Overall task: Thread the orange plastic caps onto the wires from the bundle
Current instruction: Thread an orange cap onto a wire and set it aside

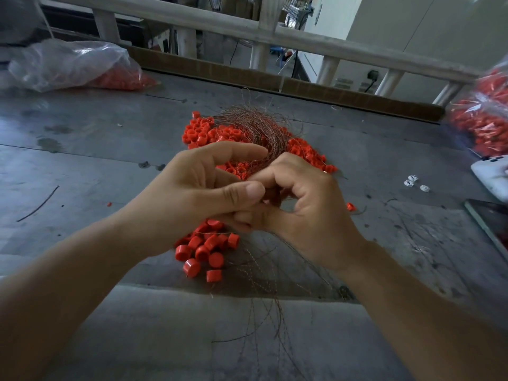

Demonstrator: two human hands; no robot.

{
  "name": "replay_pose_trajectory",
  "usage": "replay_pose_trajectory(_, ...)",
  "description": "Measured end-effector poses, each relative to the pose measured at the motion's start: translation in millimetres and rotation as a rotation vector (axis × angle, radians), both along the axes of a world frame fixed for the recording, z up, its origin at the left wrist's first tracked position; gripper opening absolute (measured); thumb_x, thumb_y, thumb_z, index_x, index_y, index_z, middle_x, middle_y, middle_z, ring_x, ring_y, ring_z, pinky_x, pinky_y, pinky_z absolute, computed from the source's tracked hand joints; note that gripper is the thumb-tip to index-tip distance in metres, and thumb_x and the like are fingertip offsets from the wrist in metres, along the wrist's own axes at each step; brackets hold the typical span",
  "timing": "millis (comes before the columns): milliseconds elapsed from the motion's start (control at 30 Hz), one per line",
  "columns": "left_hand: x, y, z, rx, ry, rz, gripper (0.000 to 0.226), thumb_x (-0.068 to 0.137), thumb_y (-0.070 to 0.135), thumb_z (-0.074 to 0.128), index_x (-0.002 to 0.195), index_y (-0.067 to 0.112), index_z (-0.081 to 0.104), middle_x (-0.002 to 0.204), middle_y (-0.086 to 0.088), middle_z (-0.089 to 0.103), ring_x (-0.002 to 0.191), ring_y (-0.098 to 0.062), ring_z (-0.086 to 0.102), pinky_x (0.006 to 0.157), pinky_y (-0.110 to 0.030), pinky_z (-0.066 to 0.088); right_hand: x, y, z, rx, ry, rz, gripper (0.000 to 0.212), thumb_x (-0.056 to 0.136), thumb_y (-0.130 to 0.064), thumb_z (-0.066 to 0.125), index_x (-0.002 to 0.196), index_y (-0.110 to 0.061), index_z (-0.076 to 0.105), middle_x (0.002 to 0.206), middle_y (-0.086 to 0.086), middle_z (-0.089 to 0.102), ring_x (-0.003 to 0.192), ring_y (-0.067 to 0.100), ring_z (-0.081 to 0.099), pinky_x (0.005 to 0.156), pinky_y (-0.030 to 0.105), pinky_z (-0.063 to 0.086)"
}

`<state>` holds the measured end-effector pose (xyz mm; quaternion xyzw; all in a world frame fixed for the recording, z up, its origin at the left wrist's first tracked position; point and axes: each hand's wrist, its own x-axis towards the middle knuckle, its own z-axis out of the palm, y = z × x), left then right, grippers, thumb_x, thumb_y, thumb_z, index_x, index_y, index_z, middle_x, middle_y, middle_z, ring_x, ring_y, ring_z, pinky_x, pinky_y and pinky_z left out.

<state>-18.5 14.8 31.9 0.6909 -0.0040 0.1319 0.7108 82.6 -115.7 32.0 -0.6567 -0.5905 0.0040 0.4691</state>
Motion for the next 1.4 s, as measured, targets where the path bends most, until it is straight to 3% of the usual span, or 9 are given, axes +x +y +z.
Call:
replay_pose_trajectory(67, -0.3, 4.1, 2.9, -0.011, -0.008, 0.008, 0.056, 0.058, 0.037, 0.083, 0.109, 0.022, 0.064, 0.073, -0.012, 0.070, 0.058, -0.019, 0.066, 0.050, -0.023, 0.052, 1.6, -1.1, 1.6, -0.011, 0.034, 0.015, 0.043, 0.063, -0.025, 0.075, 0.103, -0.021, 0.058, 0.087, -0.005, 0.057, 0.079, 0.002, 0.055, 0.070, 0.018, 0.047)
replay_pose_trajectory(133, -2.0, 8.1, 6.4, -0.067, -0.055, -0.026, 0.051, 0.058, 0.035, 0.081, 0.106, 0.024, 0.067, 0.072, -0.009, 0.070, 0.054, -0.016, 0.064, 0.047, -0.021, 0.050, 4.9, -3.2, 4.0, -0.066, 0.118, 0.036, 0.050, 0.066, -0.027, 0.073, 0.111, -0.027, 0.051, 0.095, -0.012, 0.059, 0.090, -0.001, 0.058, 0.080, 0.017, 0.048)
replay_pose_trajectory(300, -3.8, 11.8, 10.4, -0.146, -0.117, 0.041, 0.031, 0.061, 0.019, 0.068, 0.091, 0.022, 0.072, 0.071, 0.002, 0.071, 0.059, -0.006, 0.066, 0.050, -0.016, 0.050, 8.4, -3.4, 3.6, -0.053, 0.130, 0.027, 0.020, 0.081, -0.011, 0.063, 0.099, -0.020, 0.061, 0.085, -0.019, 0.060, 0.081, -0.008, 0.059, 0.074, 0.009, 0.044)
replay_pose_trajectory(467, -4.0, 17.4, 7.9, -0.059, -0.096, 0.152, 0.023, 0.069, 0.008, 0.056, 0.079, 0.020, 0.074, 0.068, 0.003, 0.070, 0.060, -0.004, 0.066, 0.052, -0.015, 0.050, 13.2, -7.3, 10.3, 0.030, -0.050, -0.135, 0.013, 0.081, -0.014, 0.062, 0.092, -0.017, 0.067, 0.080, -0.017, 0.057, 0.078, -0.002, 0.056, 0.069, 0.009, 0.041)
replay_pose_trajectory(533, -3.4, 21.9, 6.7, 0.024, -0.082, 0.217, 0.014, 0.065, 0.017, 0.064, 0.075, 0.019, 0.073, 0.065, 0.002, 0.069, 0.059, -0.006, 0.065, 0.053, -0.016, 0.050, 15.8, -8.0, 10.9, -0.012, -0.064, -0.176, 0.011, 0.080, -0.014, 0.064, 0.090, -0.016, 0.069, 0.079, -0.016, 0.057, 0.075, 0.000, 0.056, 0.067, 0.008, 0.040)
replay_pose_trajectory(733, -1.4, 27.6, 5.0, 0.249, -0.030, 0.373, 0.031, 0.045, 0.034, 0.072, 0.074, 0.022, 0.070, 0.064, 0.001, 0.068, 0.055, -0.011, 0.065, 0.054, -0.016, 0.052, 20.8, -7.9, 8.1, -0.232, -0.109, -0.237, 0.007, 0.080, -0.015, 0.068, 0.085, -0.014, 0.072, 0.075, -0.020, 0.056, 0.071, -0.003, 0.055, 0.067, 0.005, 0.039)
replay_pose_trajectory(867, 0.1, 31.1, 2.2, 0.506, 0.083, 0.410, 0.031, 0.041, 0.048, 0.065, 0.064, 0.027, 0.071, 0.065, 0.012, 0.069, 0.056, 0.001, 0.063, 0.056, -0.005, 0.047, 22.6, -8.5, 6.6, -0.426, -0.139, -0.192, 0.007, 0.081, -0.018, 0.067, 0.086, -0.017, 0.072, 0.072, -0.024, 0.053, 0.072, -0.007, 0.053, 0.070, 0.003, 0.040)
replay_pose_trajectory(1133, 1.3, 32.6, -0.8, 0.642, 0.236, 0.262, 0.037, 0.035, 0.058, 0.061, 0.061, 0.033, 0.071, 0.052, 0.009, 0.065, 0.045, 0.000, 0.056, 0.048, -0.010, 0.045, 21.3, -9.7, 7.1, -0.623, -0.160, -0.155, 0.009, 0.084, -0.023, 0.065, 0.090, -0.021, 0.071, 0.085, -0.014, 0.064, 0.075, -0.005, 0.054, 0.070, 0.008, 0.042)
replay_pose_trajectory(1400, 9.1, 38.8, -12.6, 0.659, 0.269, 0.432, 0.032, 0.052, 0.052, 0.067, 0.058, 0.020, 0.069, 0.056, 0.001, 0.063, 0.045, -0.005, 0.050, 0.043, -0.009, 0.039, 20.4, -9.2, 6.2, -0.677, -0.172, -0.150, 0.010, 0.084, -0.023, 0.064, 0.090, -0.021, 0.071, 0.089, -0.012, 0.066, 0.074, -0.006, 0.052, 0.071, 0.006, 0.041)
